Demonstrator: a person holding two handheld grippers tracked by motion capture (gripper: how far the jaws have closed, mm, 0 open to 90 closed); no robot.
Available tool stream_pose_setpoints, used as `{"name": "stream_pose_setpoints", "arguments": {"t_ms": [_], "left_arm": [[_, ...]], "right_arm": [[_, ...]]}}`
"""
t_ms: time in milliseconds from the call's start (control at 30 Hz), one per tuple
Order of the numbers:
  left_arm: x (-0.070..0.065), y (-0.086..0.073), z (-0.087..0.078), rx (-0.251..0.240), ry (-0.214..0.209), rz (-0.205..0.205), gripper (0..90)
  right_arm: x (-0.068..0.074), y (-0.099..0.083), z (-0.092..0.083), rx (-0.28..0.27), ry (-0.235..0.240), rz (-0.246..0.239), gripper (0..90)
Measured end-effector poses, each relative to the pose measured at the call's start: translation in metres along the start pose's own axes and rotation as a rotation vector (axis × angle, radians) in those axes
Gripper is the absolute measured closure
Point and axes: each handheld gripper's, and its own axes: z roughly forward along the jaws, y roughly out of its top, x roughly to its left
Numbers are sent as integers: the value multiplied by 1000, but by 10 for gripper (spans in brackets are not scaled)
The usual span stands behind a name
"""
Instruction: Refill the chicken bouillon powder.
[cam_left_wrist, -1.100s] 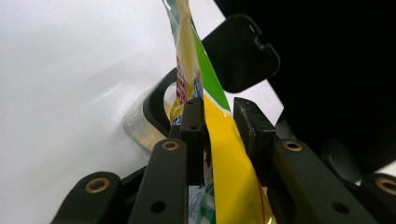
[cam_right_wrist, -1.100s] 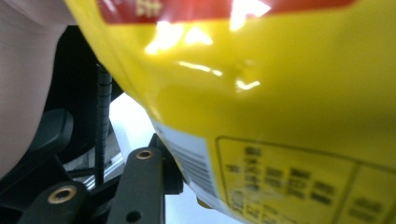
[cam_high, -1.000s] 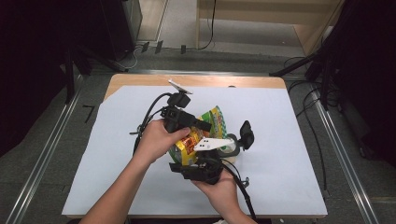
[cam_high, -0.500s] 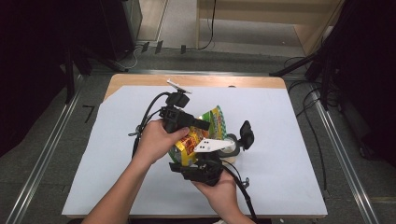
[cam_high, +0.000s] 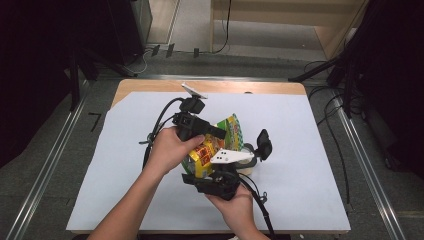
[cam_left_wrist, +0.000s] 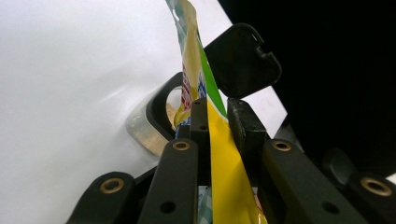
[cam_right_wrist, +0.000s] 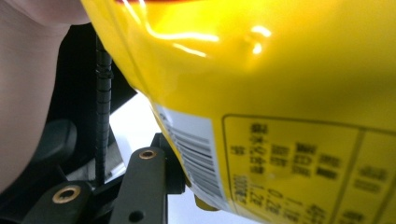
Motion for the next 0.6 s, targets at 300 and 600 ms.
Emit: {"name": "stream_pose_setpoints", "arguments": {"t_ms": [300, 600], "left_arm": [[-13, 16, 6, 48, 44, 24, 797], [-12, 16, 5, 31, 26, 20, 803]], "right_arm": [[-6, 5, -5, -52, 17, 64, 630], [-5, 7, -8, -38, -8, 36, 651]]}}
